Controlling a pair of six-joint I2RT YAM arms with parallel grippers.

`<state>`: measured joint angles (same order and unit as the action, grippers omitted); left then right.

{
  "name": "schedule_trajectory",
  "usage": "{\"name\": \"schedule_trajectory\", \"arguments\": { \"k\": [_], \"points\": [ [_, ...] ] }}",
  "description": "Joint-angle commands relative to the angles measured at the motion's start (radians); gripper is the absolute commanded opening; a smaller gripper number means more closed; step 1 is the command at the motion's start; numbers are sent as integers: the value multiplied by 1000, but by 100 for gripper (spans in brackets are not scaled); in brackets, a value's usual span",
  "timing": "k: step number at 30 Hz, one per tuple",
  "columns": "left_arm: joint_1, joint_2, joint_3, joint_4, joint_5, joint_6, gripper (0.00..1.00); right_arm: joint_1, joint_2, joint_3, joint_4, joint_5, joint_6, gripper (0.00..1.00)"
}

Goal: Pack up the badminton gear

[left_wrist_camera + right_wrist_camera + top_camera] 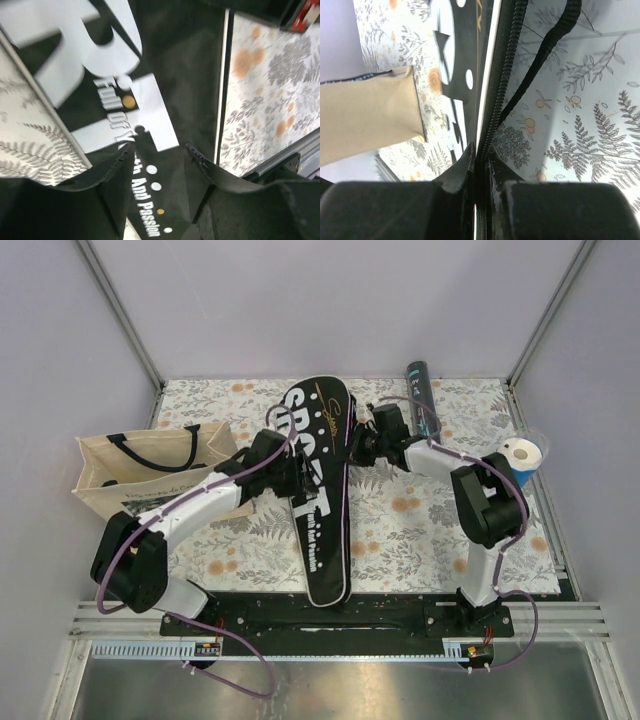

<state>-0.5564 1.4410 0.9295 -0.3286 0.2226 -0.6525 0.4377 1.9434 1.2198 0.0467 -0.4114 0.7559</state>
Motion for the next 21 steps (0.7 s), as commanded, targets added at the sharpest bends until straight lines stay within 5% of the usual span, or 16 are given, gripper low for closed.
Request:
{"name": "schedule_trajectory", "arguments": {
  "k": [1,10,21],
  "points": [
    [1,-51,221,-114,-162,88,49,-8,-185,167,-230,49,-281,0],
    [111,53,627,-260,-267,37,55,-7,-288,494,-669,226,-749,0],
    [227,122,764,-112,-183,11,63,84,-414,321,-705,554,-1090,0]
  ]
}}
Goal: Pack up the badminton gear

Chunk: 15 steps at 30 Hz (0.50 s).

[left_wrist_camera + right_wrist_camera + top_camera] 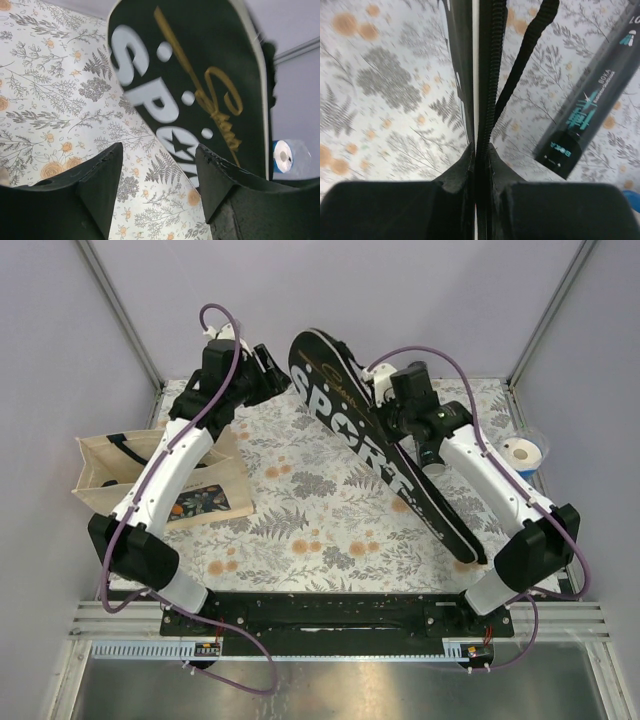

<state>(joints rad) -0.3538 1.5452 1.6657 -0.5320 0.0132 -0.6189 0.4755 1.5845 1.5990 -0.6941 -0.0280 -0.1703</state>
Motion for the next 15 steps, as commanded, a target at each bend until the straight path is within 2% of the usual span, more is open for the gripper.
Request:
{"name": "schedule_trajectory", "arguments": {
  "k": [1,9,15],
  "points": [
    [33,27,28,108,25,-31,64,57,-57,-86,48,187,-176,0],
    [62,102,10,122,65,-134,65,163,-96,-336,195,309,-169,0],
    [68,148,-1,87,77,-182,65,204,-190,-488,321,286,-166,0]
  ]
}}
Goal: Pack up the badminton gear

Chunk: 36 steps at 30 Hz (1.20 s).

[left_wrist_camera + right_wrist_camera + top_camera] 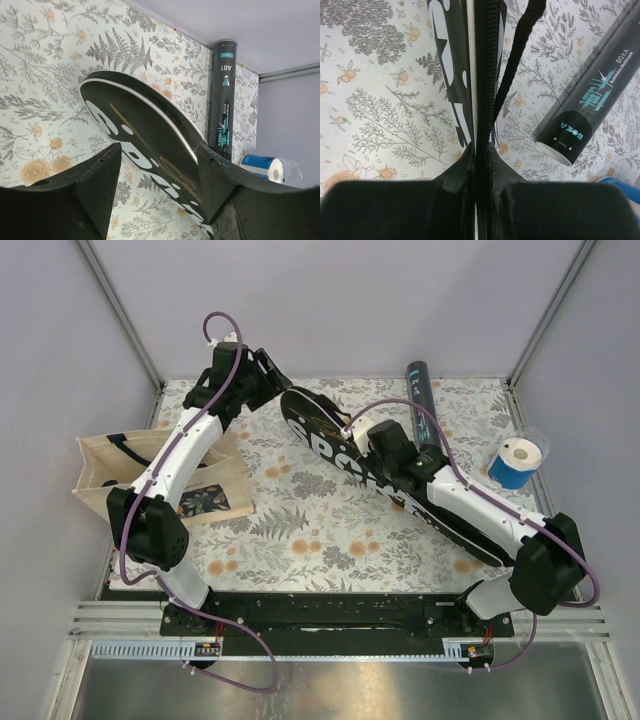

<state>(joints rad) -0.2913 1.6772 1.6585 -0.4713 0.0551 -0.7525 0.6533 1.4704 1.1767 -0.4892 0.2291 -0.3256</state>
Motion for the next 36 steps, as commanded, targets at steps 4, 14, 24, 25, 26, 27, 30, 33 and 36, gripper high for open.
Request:
{"name": "schedule_trajectory", "arguments": {
  "k": [4,14,24,25,26,27,30,33,36],
  "points": [
    [3,15,0,43,43,-53,65,29,-114,-115,146,26,5,0],
    [7,53,-33,50,80,-88,64,43,-160,-190,205,4,37,0],
    [6,99,-35,66,150,-137,59,62,-193,-245,239,38,28,0],
    [7,99,-45,78,160,-145,56,62,-194,-250,244,42,26,0],
    [7,95,-55,91,170,-146,51,62,-197,-253,245,50,26,0],
    [6,92,-66,103,184,-146,42,62,-200,-255,248,59,34,0],
    [7,79,-86,118,203,-157,23,62,-211,-247,251,78,62,0],
    [7,65,-111,140,216,-179,3,65,-216,-235,252,78,98,0],
    [7,47,-135,157,219,-200,0,65,-217,-219,235,69,123,2]
  ]
}}
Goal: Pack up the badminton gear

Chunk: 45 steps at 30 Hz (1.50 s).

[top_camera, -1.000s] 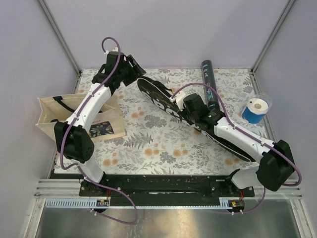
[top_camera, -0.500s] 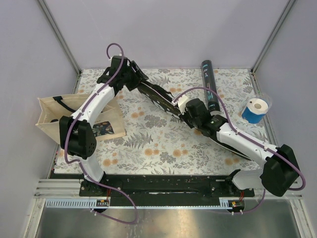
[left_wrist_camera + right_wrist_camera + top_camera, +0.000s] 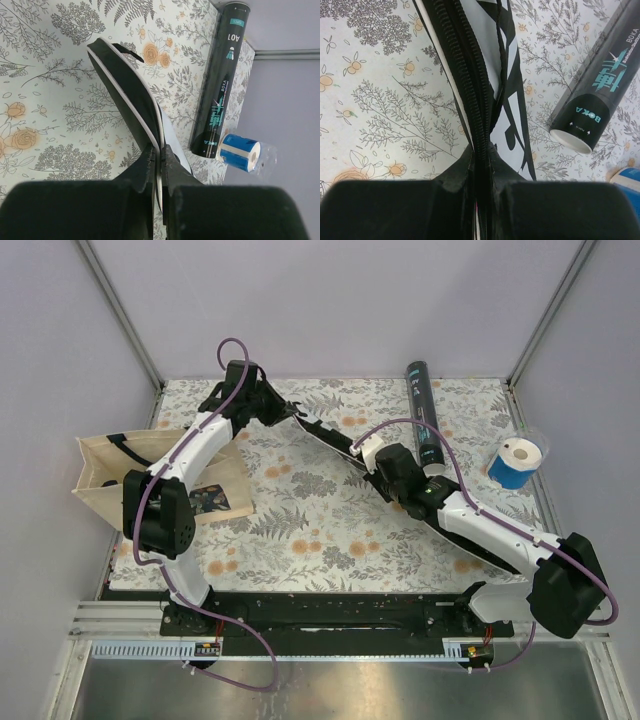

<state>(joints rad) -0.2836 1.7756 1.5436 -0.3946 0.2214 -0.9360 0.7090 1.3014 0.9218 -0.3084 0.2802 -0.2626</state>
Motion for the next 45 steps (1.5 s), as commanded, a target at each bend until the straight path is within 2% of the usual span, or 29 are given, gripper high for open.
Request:
{"name": "schedule_trajectory", "arguments": {
  "k": [1,2,4,5,6,7,8,13,15,17,20,24,29,31,36,42,45],
  "points": [
    [0,-59,-23,80,52,-24,0,9,-51,37,52,19,63,10],
    [-2,-64,-31,82,49,-27,0,12,-53,40,49,28,68,19],
    [0,-77,-39,80,39,-40,0,10,-63,45,39,28,74,21],
    [0,-84,-43,82,38,-43,0,12,-67,49,28,19,77,25],
    [1,-90,-46,79,32,-49,0,12,-74,55,11,8,82,36],
    [1,-97,-53,77,29,-56,0,10,-82,60,2,-2,86,56],
    [1,-107,-59,77,26,-61,0,10,-91,61,-3,-4,98,99],
    [3,-156,-120,102,2,-66,0,12,-134,48,17,57,236,100],
    [1,-166,-138,108,12,-64,0,12,-125,49,16,213,388,99],
    [1,-176,-155,106,18,-66,0,12,-105,83,-37,285,442,100],
    [3,-202,-197,135,21,-66,0,10,-102,88,-44,237,418,99],
    [3,-223,-220,145,21,-43,0,9,-94,138,-60,226,463,99],
    [1,-243,-254,154,35,-32,0,9,-27,238,-58,24,444,100],
    [3,-249,-273,158,30,-30,0,9,15,290,-46,-103,450,100],
    [3,-260,-293,166,39,-35,0,10,88,279,106,-271,490,77],
    [4,-268,-301,163,39,-30,0,10,193,290,195,-403,453,78],
    [4,-269,-304,163,36,-34,0,12,225,308,193,-446,441,74]
  ]
}}
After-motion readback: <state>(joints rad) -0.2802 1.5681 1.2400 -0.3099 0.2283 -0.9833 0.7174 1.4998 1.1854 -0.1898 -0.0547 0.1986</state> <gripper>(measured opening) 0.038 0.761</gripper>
